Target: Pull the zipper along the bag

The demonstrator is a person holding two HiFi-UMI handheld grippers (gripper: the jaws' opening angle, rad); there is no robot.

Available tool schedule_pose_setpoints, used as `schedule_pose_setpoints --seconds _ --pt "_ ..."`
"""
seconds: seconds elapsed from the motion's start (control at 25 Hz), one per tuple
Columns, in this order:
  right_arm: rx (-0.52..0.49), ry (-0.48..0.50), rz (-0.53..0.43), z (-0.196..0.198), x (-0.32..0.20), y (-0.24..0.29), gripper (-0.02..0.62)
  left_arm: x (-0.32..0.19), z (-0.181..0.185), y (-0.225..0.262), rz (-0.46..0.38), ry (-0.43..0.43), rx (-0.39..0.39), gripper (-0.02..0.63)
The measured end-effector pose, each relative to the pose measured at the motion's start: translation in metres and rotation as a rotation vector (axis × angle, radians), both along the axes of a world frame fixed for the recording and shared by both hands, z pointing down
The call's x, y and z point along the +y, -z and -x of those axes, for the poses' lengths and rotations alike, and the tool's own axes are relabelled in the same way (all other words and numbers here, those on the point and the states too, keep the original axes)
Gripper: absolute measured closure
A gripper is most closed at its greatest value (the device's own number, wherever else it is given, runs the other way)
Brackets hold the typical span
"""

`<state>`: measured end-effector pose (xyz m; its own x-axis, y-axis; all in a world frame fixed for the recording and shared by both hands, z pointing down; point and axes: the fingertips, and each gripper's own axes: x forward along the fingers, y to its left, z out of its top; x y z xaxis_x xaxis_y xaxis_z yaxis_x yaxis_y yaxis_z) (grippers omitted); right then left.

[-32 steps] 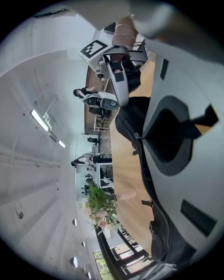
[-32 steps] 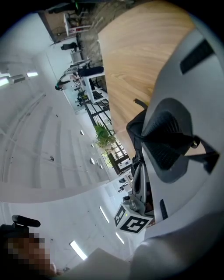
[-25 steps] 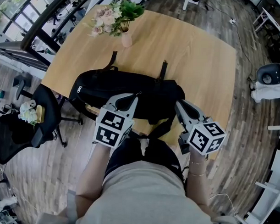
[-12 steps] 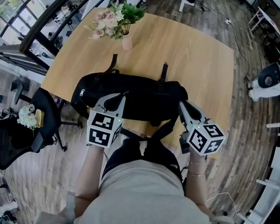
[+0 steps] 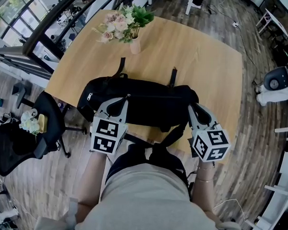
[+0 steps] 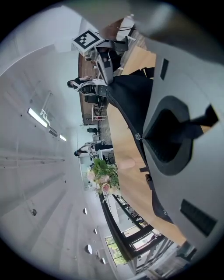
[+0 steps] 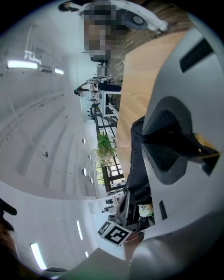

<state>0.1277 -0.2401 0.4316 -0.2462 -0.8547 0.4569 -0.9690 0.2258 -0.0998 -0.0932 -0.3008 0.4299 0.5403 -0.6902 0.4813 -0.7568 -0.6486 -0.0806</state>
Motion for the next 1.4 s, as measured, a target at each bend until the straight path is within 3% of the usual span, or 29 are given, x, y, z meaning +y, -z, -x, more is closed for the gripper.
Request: schedule_pose_setpoints --seconds 0.24,0.36,0.84,1.16,1.4 --pt "0.169 0.05 0.034 0.009 -0.007 0.012 0.493 0.0 0.002 0.005 0.005 -0.015 0.038 0.588" --pt "0.185 0.101 0.018 0.024 -0.013 0.023 0.485 0.0 0.002 0.005 0.006 -0.032 0.05 0.588" --pt "0.257 0.484 -0.023 0.17 -0.049 0.024 0.42 0.004 0.001 0.012 -0.018 -0.072 0.055 0.588" --pt "0.379 0.683 0.026 0.213 -0.057 0.003 0.456 0.005 0.006 0.014 -0.01 -0.045 0.07 0.588" --pt "0.456 0.724 0.049 0.215 -0.057 -0.01 0.512 0.004 0.011 0.012 -0.007 -0.027 0.084 0.588"
